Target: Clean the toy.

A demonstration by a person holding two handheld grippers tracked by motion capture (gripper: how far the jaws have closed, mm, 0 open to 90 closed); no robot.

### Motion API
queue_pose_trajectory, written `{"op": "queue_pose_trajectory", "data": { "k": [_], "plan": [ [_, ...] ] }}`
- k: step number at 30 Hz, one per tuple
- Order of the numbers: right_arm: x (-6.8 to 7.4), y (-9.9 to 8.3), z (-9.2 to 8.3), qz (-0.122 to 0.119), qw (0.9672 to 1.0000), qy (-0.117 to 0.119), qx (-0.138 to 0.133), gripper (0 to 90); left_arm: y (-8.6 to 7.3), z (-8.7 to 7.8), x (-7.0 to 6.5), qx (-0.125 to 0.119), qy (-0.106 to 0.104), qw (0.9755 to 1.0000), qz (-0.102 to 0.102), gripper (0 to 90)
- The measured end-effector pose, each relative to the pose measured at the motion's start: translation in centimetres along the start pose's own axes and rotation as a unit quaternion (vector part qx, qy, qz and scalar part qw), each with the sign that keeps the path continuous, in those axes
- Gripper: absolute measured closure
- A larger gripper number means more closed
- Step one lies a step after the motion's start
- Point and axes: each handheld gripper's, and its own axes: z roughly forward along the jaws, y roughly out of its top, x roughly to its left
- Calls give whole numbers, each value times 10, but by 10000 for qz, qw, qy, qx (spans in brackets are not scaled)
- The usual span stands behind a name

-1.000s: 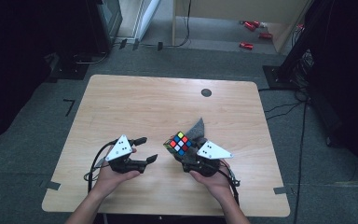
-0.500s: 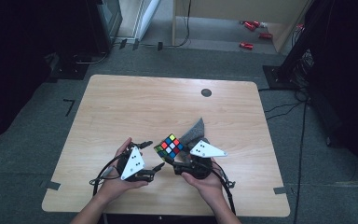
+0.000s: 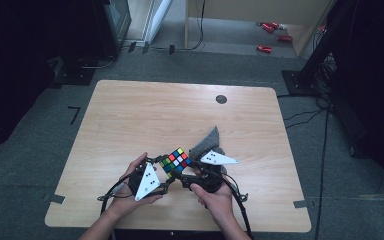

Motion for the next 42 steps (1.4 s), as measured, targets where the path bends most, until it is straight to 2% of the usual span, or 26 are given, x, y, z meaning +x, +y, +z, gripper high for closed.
{"op": "queue_pose_trajectory", "data": {
  "k": [4,5,8,9,11,13,15,16,17,19,20,22,23,25,27,28,30,34,35,37,40,42],
  "plan": [
    [-4,1,-1,37,9999,96,80,297,-1,0,1,88,-22,9999,-122,345],
    [-5,2,-3,-2,10000,47,65,282,-1,0,3,102,-20,9998,-149,346],
    [-8,8,-11,-69,10000,-36,34,202,-5,-3,10,148,-33,9992,-372,347],
    [-9,10,-14,-90,9999,-51,9,203,-7,-4,12,131,-29,9988,-464,347],
    [-12,14,-20,-177,9996,-198,-72,206,-11,-6,18,99,27,9977,-667,347],
    [-19,17,-26,-275,9982,-522,-125,203,-13,-8,23,77,72,9962,-869,346],
    [-26,17,-29,-547,9930,-1045,-79,203,-14,-11,27,48,17,9942,-1072,346],
    [-32,14,-29,-726,9864,-1475,2,204,-15,-11,28,29,-9,9933,-1152,346],
    [-37,12,-29,-801,9814,-1743,67,204,-15,-12,29,38,-33,9931,-1173,346],
    [-49,7,-27,-723,9763,-2031,187,221,-16,-13,31,32,-123,9918,-1270,346],
    [-55,4,-26,-689,9740,-2138,275,261,-17,-13,31,26,-153,9912,-1311,346],
    [-60,-2,-21,-850,9644,-2470,411,298,-17,-12,32,32,-209,9902,-1378,346],
    [-61,-4,-18,-861,9635,-2488,479,297,-17,-12,32,34,-238,9898,-1405,346],
    [-66,-6,-12,-818,9645,-2426,651,282,-17,-12,32,32,-279,9895,-1416,347],
    [-70,-10,-4,-776,9632,-2428,856,257,-17,-12,33,24,-305,9892,-1432,347],
    [-71,-12,-1,-782,9620,-2448,921,253,-17,-13,33,11,-337,9889,-1447,346],
    [-71,-17,5,-893,9573,-2529,1076,257,-17,-13,34,-19,-355,9883,-1482,347],
    [-74,-25,13,-862,9540,-2585,1248,323,-16,-13,36,-61,-451,9861,-1600,347],
    [-75,-25,12,-788,9544,-2608,1218,346,-16,-13,36,-53,-460,9861,-1596,347],
    [-76,-24,11,-749,9528,-2680,1216,410,-16,-13,36,-38,-458,9859,-1608,347],
    [-77,-24,7,-781,9494,-2795,1197,586,-16,-13,35,-27,-469,9860,-1603,347],
    [-79,-23,4,-775,9510,-2750,1184,674,-17,-12,35,10,-476,9859,-1607,346]
  ]
}}
